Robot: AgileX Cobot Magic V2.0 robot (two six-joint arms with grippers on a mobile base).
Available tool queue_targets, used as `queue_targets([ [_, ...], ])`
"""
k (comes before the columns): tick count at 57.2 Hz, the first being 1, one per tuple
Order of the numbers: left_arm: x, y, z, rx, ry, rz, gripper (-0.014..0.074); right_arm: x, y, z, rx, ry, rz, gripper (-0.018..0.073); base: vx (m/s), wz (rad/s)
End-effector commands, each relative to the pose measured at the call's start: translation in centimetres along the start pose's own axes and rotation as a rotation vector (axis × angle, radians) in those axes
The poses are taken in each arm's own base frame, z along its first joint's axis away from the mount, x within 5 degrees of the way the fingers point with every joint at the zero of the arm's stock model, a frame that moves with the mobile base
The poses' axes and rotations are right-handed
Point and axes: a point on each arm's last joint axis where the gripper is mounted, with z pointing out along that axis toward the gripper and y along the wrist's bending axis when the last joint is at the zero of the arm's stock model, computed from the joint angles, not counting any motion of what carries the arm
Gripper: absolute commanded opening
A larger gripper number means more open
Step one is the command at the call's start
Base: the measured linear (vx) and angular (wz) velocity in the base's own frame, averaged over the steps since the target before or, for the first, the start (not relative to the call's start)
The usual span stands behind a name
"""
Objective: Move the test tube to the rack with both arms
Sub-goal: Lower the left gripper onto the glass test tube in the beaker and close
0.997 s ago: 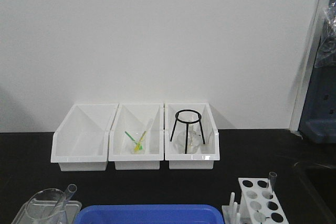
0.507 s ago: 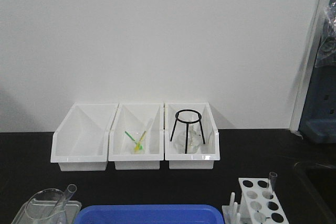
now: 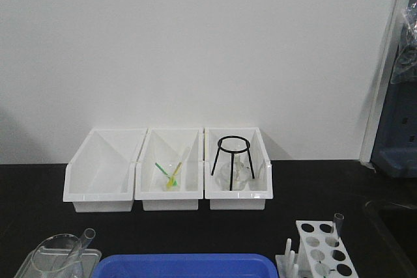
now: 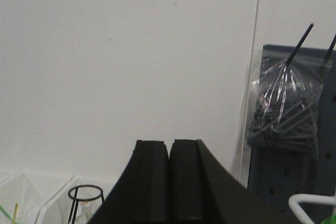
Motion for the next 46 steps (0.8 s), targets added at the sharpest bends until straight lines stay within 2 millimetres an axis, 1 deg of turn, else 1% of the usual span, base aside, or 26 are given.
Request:
queue_targets([
  [1,-0.1,0.0,2.3,-0.001,-0.005,0.001,-0.0005,-1.0,-0.1,1.7,0.000,-0.072,-0.017,-0.0006,0.00,0.00],
  [5,0.8,-0.1,3.5,0.003,0.031,0.001,0.0001,-0.4,0.0,2.6,-0.005,-0.041,-0.016,0.0000,0.00,0.00],
  [8,1.1,-0.1,4.0,0.006,0.046,0.007,0.0014,-0.1,0.0,2.9,-0.007,-0.023,-0.014,0.0010,0.00,0.00],
  [12,1.3,-0.2,4.4,0.006,0.047,0.007,0.0041,0.2,0.1,3.2,-0.009,-0.007,-0.012,0.0037,0.00,0.00],
  [16,1.4,-0.2,4.5,0.007,0.049,0.007,0.0079,0.2,0.1,3.2,-0.009,-0.003,-0.012,0.0085,0.00,0.00],
  [23,1.5,-0.2,4.5,0.013,0.059,0.053,0.0204,0.3,0.1,3.2,-0.009,0.000,-0.014,0.0222,0.00,0.00],
  [31,1.6,-0.3,4.6,0.026,0.065,0.142,0.0397,0.5,0.1,3.2,-0.010,0.027,-0.018,0.0460,0.00,0.00],
  [36,1.7,-0.4,4.7,0.037,0.069,0.196,0.0492,0.5,0.1,3.2,-0.010,0.027,-0.018,0.0571,0.00,0.00],
  [39,1.9,-0.4,5.0,0.043,0.072,0.221,0.0536,0.4,0.1,3.2,-0.009,0.015,-0.018,0.0618,0.00,0.00],
  [42,1.9,-0.5,5.0,0.044,0.069,0.227,0.0559,0.3,0.1,3.1,-0.009,0.004,-0.018,0.0649,0.00,0.00],
  [46,2.0,-0.5,5.2,0.045,0.068,0.222,0.0570,0.1,0.1,3.2,-0.008,-0.017,-0.013,0.0664,0.00,0.00],
])
